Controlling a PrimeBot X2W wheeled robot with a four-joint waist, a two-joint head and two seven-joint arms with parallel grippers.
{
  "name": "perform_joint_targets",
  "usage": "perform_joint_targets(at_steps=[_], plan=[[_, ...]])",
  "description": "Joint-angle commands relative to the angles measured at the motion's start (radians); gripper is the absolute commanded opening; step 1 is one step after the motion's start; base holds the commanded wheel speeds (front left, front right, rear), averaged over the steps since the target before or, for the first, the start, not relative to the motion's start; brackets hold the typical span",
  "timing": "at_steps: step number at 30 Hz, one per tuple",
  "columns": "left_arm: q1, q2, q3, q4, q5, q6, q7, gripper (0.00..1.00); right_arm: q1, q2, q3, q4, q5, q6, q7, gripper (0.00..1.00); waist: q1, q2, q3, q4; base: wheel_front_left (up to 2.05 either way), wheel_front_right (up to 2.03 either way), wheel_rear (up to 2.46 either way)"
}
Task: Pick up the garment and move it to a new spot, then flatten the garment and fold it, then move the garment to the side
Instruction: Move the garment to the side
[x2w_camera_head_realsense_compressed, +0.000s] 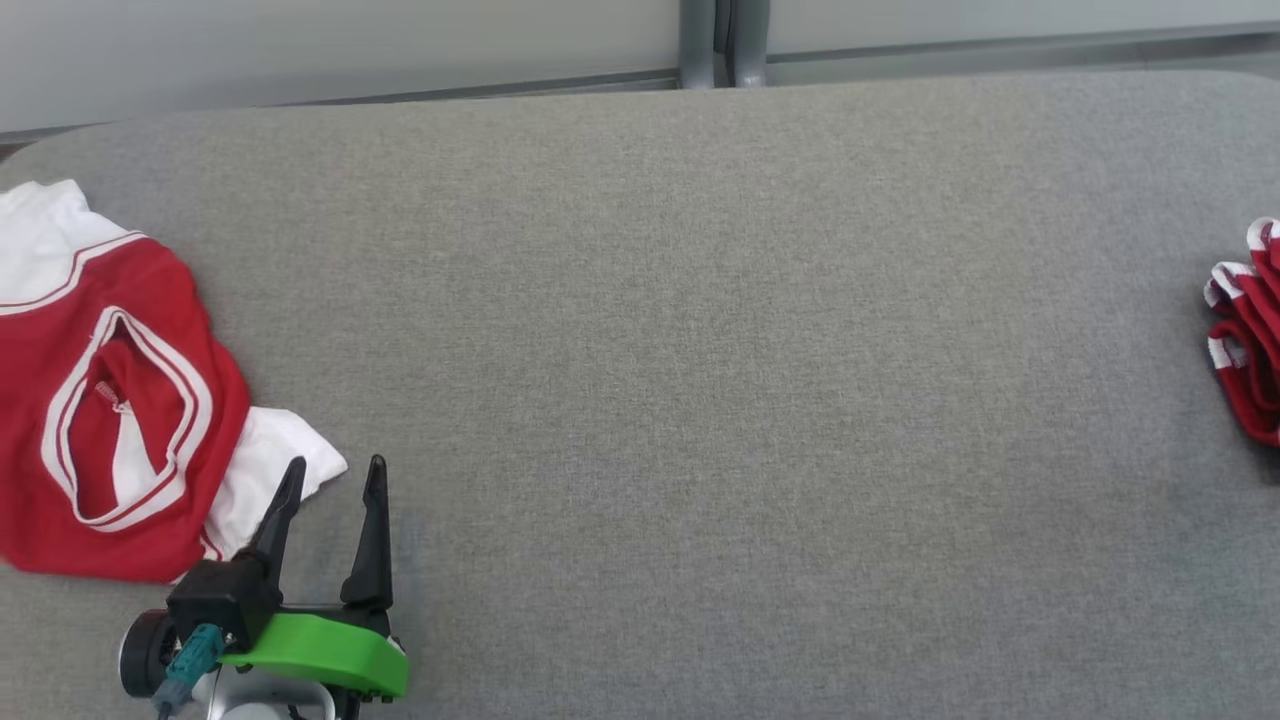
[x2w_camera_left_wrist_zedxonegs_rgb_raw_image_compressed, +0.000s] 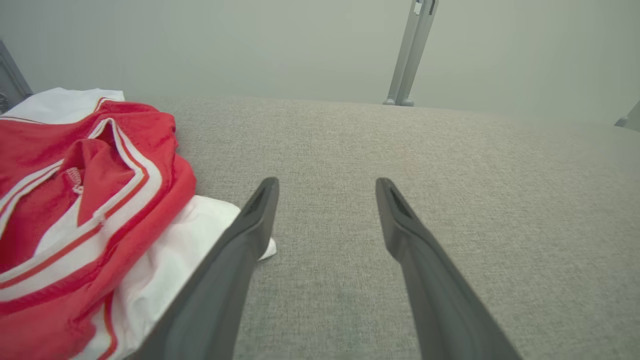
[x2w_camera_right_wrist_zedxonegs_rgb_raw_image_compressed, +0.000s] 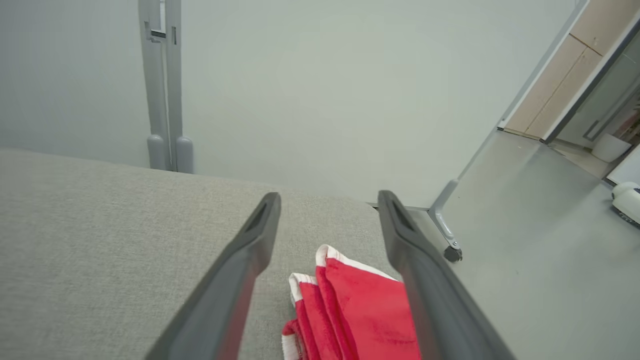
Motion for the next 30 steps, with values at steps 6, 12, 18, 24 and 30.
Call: perform_joint_targets(at_steps=[6, 12, 18, 24, 30], plan=[[0.059, 0.005, 0.030, 0.027, 0.021, -0.007, -0.003, 1.00, 0.244, 0.155, -0.011, -0.179, -0.053, 0.000, -0.121, 1.00, 0.0000, 0.0120, -0.145, 0.111, 0.00, 0.00, 0.00], [0.079, 0.009, 0.028, 0.051, 0.030, -0.012, -0.003, 1.00, 0.350, 0.238, -0.019, -0.182, -0.073, 0.000, -0.181, 1.00, 0.0000, 0.0120, -0.190, 0.142, 0.00, 0.00, 0.00], [0.106, 0.008, 0.043, 0.056, 0.029, -0.016, -0.003, 1.00, 0.442, 0.309, -0.016, -0.153, -0.109, 0.000, -0.225, 1.00, 0.0000, 0.0120, -0.225, 0.146, 0.00, 0.00, 0.00], [0.129, 0.006, 0.054, 0.058, 0.027, -0.017, -0.003, 1.00, 0.473, 0.351, -0.017, -0.097, -0.126, 0.000, -0.238, 1.00, 0.0000, 0.0120, -0.234, 0.131, 0.00, 0.00, 0.00], [0.139, 0.005, 0.070, 0.057, 0.021, -0.017, -0.003, 1.00, 0.459, 0.364, 0.012, -0.061, -0.129, 0.000, -0.238, 1.00, 0.0000, 0.0120, -0.234, 0.106, 0.00, 0.00, 0.00]])
